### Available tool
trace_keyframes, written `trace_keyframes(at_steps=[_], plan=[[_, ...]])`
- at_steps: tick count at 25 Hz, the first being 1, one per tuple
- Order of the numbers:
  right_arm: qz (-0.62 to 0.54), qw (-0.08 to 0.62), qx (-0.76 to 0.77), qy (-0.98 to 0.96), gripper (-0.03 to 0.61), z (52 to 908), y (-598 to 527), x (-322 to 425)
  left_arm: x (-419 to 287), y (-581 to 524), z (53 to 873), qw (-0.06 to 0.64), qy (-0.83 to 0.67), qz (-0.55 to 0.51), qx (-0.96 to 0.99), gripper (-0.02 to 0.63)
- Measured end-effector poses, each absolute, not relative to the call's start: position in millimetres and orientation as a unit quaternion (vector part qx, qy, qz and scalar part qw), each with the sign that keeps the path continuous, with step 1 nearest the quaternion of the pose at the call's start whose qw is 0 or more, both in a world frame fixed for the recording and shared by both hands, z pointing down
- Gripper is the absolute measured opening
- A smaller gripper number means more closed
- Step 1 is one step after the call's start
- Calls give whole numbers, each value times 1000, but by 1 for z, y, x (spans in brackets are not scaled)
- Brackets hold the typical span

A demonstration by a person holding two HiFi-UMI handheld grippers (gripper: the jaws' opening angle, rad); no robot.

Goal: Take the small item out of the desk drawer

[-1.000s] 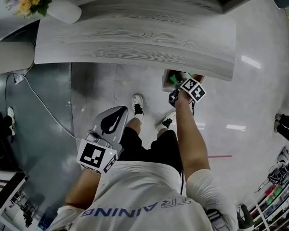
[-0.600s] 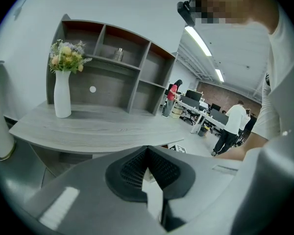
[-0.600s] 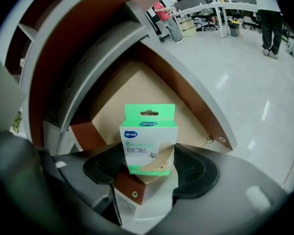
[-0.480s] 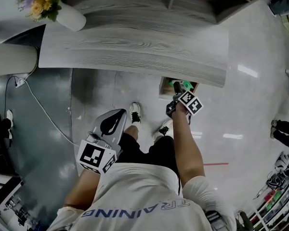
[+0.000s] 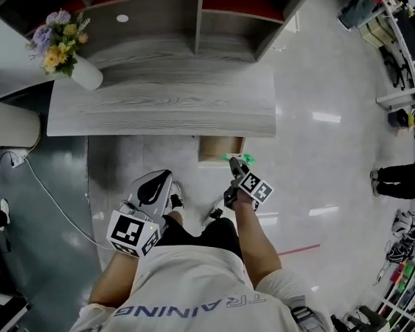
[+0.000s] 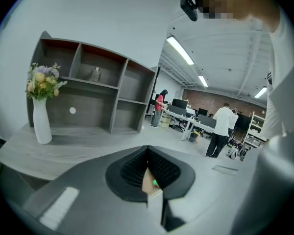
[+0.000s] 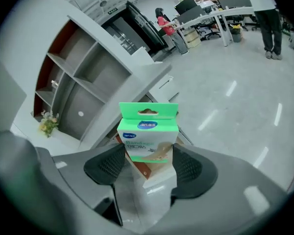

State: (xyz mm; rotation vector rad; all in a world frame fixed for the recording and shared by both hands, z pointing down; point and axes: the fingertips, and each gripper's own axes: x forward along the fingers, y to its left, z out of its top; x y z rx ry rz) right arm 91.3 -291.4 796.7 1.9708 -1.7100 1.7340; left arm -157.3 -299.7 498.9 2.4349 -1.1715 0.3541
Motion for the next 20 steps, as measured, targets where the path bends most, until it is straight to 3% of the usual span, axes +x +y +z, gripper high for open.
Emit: trace_keyframes(at_steps=[6, 20], plan=[[480, -13, 657, -581, 318, 711, -285, 127, -120, -298, 458, 169, -391, 101, 899, 0], [220, -107, 657, -714, 316, 402, -286, 170, -62, -303, 339, 69, -350, 13, 934, 0]])
